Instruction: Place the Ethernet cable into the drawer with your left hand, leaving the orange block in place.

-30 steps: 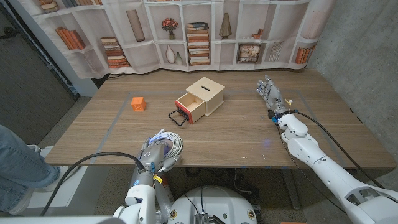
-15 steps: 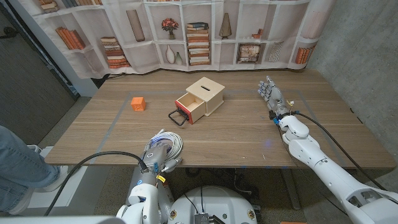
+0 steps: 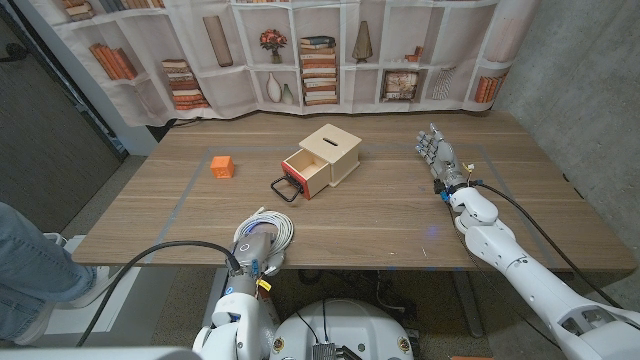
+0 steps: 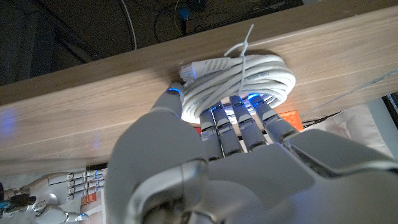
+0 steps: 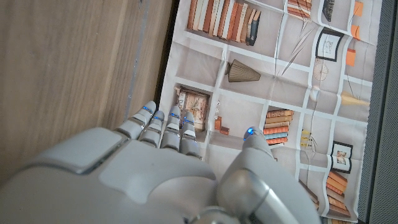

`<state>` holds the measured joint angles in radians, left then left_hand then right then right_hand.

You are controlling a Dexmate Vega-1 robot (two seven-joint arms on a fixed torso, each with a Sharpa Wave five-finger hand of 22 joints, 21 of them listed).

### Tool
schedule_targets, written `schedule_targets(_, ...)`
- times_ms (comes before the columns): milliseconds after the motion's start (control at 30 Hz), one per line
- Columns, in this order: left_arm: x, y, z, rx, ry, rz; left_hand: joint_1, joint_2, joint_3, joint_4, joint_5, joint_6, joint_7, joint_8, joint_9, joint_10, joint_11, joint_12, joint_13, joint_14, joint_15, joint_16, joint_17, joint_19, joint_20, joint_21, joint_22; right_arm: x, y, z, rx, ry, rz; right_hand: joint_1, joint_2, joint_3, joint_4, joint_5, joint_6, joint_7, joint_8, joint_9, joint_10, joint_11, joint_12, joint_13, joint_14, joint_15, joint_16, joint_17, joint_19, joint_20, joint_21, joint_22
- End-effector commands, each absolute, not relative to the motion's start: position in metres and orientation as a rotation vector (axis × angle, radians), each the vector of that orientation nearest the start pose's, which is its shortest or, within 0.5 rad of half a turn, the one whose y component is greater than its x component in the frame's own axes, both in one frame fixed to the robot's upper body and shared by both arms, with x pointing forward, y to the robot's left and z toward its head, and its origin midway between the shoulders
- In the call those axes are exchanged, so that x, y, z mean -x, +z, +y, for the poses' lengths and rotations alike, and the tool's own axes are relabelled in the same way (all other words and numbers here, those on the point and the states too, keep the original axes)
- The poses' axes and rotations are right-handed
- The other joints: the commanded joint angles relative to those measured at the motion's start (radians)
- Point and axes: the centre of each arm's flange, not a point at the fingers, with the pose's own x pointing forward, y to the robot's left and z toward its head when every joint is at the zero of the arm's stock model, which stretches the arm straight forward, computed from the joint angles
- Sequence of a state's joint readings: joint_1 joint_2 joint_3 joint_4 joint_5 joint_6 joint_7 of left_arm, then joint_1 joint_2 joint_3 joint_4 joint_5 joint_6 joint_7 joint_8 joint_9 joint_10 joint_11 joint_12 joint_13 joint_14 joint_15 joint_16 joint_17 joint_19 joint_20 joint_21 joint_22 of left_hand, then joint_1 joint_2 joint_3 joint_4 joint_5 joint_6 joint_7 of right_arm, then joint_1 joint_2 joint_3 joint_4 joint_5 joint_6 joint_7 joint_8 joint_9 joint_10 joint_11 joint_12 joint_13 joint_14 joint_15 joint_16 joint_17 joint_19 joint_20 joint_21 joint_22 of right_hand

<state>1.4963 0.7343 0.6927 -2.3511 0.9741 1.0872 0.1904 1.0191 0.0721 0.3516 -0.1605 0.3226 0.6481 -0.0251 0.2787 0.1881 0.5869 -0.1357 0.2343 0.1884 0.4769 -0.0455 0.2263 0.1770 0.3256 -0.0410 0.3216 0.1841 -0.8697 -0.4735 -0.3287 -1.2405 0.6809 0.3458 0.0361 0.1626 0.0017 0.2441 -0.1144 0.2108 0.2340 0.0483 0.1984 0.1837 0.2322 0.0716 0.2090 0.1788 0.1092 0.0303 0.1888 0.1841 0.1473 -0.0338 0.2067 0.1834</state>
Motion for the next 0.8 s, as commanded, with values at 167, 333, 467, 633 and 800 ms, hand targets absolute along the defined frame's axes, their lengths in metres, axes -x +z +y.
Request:
schedule_targets(167,-0.4154,-0.183,0.2015,-1.306,0.351,-0.14,0.07,0.029,0.039,0.003,-0.09,0.093,-0.005,0.021,0.006,0.102,-0.027,-0.001,0.005,0.145,-0.081,0.013,0.002,0.131,0.006,0.046,0.004,-0.657,-0.0534,-0.307,-0.133,0.153,-0.589,0.004,0.003,-0.002,0.001,0.0,0.004,-0.003,-0.005,0.002,0.004,-0.007,-0.002,0.003,0.01,-0.004,0.002,0.002,0.01,-0.027,-0.001,0.002)
schedule_targets(333,-0.4159,-0.1818,0.2032,-1.274,0.377,-0.151,0.111,0.033,0.071,0.002,-0.137,0.169,-0.021,0.036,0.007,0.182,0.004,-0.006,0.006,0.281,-0.118,0.021,0.002,0.245,-0.003,0.089,0.002,-0.6573,-0.0534,-0.3064,-0.134,0.152,-0.588,0.004,0.004,-0.002,0.001,0.0,0.004,-0.003,-0.004,0.003,0.005,-0.007,-0.001,0.003,0.011,-0.005,0.002,0.002,0.01,-0.026,-0.001,0.002)
schedule_targets(467,-0.4144,-0.1801,0.2062,-1.23,0.388,-0.185,0.149,0.019,0.108,0.003,-0.141,0.225,-0.025,0.04,0.01,0.327,-0.024,0.005,0.008,0.448,-0.158,0.025,-0.001,0.385,-0.042,0.139,-0.004,-0.657,-0.0536,-0.3062,-0.135,0.15,-0.589,0.004,0.004,-0.002,0.001,0.0,0.004,-0.004,-0.004,0.003,0.005,-0.008,-0.001,0.004,0.012,-0.005,0.002,0.002,0.01,-0.026,-0.001,0.002)
schedule_targets(633,-0.4137,-0.1784,0.2069,-1.22,0.39,-0.194,0.164,0.008,0.121,-0.001,-0.142,0.247,-0.012,0.043,0.011,0.361,-0.018,0.002,0.009,0.476,-0.164,0.014,-0.002,0.417,-0.05,0.148,-0.007,-0.6552,-0.0545,-0.3067,-0.137,0.147,-0.592,0.004,0.004,-0.003,0.001,0.0,0.004,-0.003,-0.004,0.003,0.006,-0.008,-0.001,0.004,0.012,-0.004,0.002,0.002,0.01,-0.026,-0.001,0.002)
schedule_targets(800,-0.4121,-0.1763,0.2063,-1.219,0.386,-0.196,0.172,0.002,0.128,-0.001,-0.143,0.269,-0.006,0.048,0.012,0.377,-0.011,-0.001,0.01,0.494,-0.163,0.008,-0.002,0.426,-0.053,0.15,-0.008,-0.6532,-0.055,-0.3079,-0.137,0.146,-0.595,0.003,0.004,-0.003,0.002,0.0,0.004,-0.003,-0.004,0.003,0.006,-0.008,0.0,0.004,0.013,-0.004,0.002,0.002,0.01,-0.026,-0.001,0.002)
